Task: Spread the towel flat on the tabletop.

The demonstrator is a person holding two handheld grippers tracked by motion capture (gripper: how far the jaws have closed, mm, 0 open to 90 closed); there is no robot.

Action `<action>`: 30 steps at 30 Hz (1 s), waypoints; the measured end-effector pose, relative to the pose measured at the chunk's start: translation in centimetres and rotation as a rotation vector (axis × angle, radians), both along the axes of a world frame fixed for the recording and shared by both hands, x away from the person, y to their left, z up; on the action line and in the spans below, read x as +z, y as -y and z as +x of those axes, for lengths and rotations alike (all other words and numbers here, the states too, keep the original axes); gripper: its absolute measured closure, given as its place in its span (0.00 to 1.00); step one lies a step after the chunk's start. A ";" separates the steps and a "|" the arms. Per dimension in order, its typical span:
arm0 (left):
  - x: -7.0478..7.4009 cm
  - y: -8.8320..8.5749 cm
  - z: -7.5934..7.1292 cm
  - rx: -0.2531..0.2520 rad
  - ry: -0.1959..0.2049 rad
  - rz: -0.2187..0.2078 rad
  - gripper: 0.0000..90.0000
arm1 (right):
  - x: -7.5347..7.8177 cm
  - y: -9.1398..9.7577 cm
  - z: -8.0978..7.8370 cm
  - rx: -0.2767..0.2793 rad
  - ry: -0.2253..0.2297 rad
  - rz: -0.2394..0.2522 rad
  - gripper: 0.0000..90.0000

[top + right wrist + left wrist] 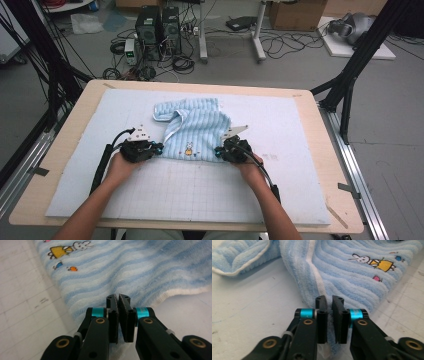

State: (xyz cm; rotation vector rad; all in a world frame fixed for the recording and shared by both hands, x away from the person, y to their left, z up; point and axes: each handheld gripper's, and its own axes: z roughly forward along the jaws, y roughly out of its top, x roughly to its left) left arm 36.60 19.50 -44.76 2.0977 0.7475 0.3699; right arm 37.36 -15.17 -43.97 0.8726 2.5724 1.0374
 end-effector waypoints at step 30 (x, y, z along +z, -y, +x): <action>0.4 0.7 4.0 0.230 0.028 -0.090 0.57 | 0.1 0.9 3.5 -0.226 0.117 0.023 0.80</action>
